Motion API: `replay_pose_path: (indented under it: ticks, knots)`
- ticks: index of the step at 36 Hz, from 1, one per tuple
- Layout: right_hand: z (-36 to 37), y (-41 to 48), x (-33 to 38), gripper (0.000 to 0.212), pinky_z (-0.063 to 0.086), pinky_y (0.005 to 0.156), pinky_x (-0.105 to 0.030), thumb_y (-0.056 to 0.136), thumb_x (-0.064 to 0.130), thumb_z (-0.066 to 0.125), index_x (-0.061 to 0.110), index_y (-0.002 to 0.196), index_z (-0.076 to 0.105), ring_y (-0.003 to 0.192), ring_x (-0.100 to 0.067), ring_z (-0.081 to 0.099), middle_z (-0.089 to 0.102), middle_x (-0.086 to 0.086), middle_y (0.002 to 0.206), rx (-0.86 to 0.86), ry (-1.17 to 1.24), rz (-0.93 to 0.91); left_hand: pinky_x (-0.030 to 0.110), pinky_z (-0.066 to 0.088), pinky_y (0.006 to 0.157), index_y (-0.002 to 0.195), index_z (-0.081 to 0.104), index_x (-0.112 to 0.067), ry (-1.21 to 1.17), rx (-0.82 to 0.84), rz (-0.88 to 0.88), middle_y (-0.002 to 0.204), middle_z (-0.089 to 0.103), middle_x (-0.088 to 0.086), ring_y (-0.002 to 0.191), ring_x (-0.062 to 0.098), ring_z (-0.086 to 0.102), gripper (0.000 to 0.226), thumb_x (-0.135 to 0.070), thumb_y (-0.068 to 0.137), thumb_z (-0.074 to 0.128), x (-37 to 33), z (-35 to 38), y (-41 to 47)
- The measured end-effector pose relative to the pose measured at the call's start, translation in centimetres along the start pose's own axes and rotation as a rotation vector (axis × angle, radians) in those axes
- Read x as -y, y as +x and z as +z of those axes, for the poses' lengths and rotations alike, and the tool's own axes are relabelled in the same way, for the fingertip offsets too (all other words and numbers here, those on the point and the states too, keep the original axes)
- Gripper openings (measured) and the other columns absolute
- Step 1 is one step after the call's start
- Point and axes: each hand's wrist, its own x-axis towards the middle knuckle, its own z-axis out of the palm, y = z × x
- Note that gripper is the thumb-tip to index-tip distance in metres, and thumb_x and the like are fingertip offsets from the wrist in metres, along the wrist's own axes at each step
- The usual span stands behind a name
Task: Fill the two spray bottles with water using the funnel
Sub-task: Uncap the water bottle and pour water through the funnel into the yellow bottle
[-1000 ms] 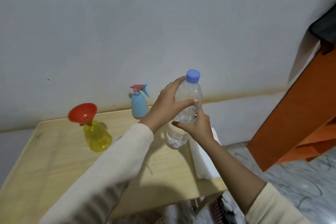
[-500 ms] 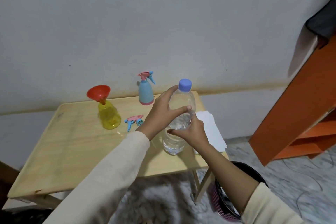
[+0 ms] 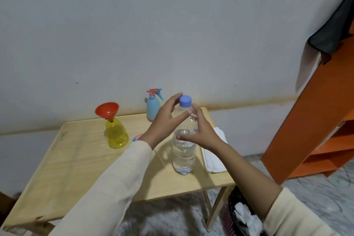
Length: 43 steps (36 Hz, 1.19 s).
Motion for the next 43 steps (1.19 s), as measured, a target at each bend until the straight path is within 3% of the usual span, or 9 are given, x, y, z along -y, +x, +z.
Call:
replay_pose_path:
  ticks: [4,13,16,22,27,30,33,39,43]
  knots:
    - [0.2,0.6,0.6,0.101,0.036,0.102,-0.03,0.059,0.035,0.087,0.042,0.137,0.022,0.13,-0.01,0.035,0.032,0.013,0.142,-0.013,0.046,-0.018,0.024,0.041,0.104,0.131,0.054,-0.012,-0.037,0.045,0.024,0.129,0.059,-0.002,0.121,0.007,0.054,0.039,-0.017,0.093,0.06,-1.4,-0.9,0.9]
    - [0.7,0.8,0.2,0.093,0.038,0.099,-0.03,0.054,0.046,0.082,0.04,0.13,0.03,0.122,-0.011,0.042,0.041,0.01,0.133,-0.056,0.059,-0.005,0.008,0.044,0.092,0.122,0.062,-0.003,-0.006,0.081,0.031,0.116,0.065,0.001,0.109,0.008,0.059,0.032,-0.006,0.09,0.063,-2.0,-1.6,1.9]
    - [0.7,0.7,0.2,0.089,0.039,0.098,-0.029,0.056,0.041,0.083,0.043,0.128,0.03,0.122,-0.01,0.042,0.041,0.01,0.133,-0.077,0.076,-0.01,0.007,0.042,0.093,0.12,0.064,-0.004,0.04,0.021,0.063,0.115,0.065,0.0,0.108,0.006,0.057,0.032,-0.008,0.089,0.065,-2.0,-0.9,1.9]
    - [0.9,1.1,0.0,0.088,0.042,0.097,-0.03,0.061,0.031,0.086,0.041,0.128,0.03,0.122,-0.013,0.043,0.041,0.009,0.131,-0.093,0.057,-0.018,0.025,0.045,0.097,0.116,0.068,-0.008,0.146,-0.219,0.08,0.116,0.068,0.004,0.11,0.014,0.06,0.032,-0.019,0.086,0.069,-1.6,0.9,1.3]
    - [1.1,1.3,0.4,0.104,0.04,0.084,-0.016,0.05,0.048,0.079,0.028,0.138,0.029,0.12,-0.01,0.044,0.041,0.008,0.133,-0.106,0.056,-0.006,0.001,0.039,0.072,0.104,0.071,-0.01,0.141,-0.437,0.037,0.095,0.069,-0.003,0.085,0.006,0.058,0.034,-0.026,0.076,0.079,-2.3,2.0,1.0]
    - [0.8,1.0,0.2,0.103,0.041,0.09,-0.023,0.053,0.043,0.083,0.03,0.139,0.027,0.12,-0.01,0.044,0.041,0.01,0.132,-0.109,0.058,-0.006,0.005,0.044,0.075,0.1,0.07,-0.012,0.073,-0.369,0.031,0.092,0.067,-0.005,0.085,0.006,0.06,0.032,-0.025,0.073,0.082,-2.3,1.7,1.2]
    - [0.8,0.8,0.1,0.095,0.041,0.085,-0.018,0.062,0.029,0.086,0.032,0.137,0.028,0.121,-0.012,0.043,0.041,0.008,0.133,-0.093,0.043,-0.019,0.011,0.048,0.081,0.107,0.067,-0.012,-0.002,-0.216,-0.003,0.101,0.067,-0.001,0.095,0.009,0.062,0.034,-0.023,0.077,0.078,-2.1,0.7,1.5]
    - [0.6,0.4,0.4,0.096,0.039,0.099,-0.031,0.051,0.05,0.081,0.038,0.132,0.03,0.122,-0.01,0.042,0.04,0.01,0.132,-0.059,0.065,-0.009,0.012,0.044,0.095,0.131,0.052,-0.004,-0.138,0.222,-0.083,0.124,0.061,0.007,0.113,0.011,0.057,0.04,-0.01,0.092,0.06,-2.2,-2.3,2.2]
    - [0.5,0.5,0.3,0.095,0.04,0.102,-0.034,0.058,0.039,0.085,0.034,0.134,0.029,0.123,-0.009,0.041,0.04,0.009,0.133,-0.062,0.056,-0.014,0.012,0.048,0.09,0.124,0.059,-0.003,-0.081,0.233,-0.059,0.116,0.063,0.006,0.107,0.012,0.059,0.033,-0.005,0.09,0.062,-2.4,-2.7,2.8]
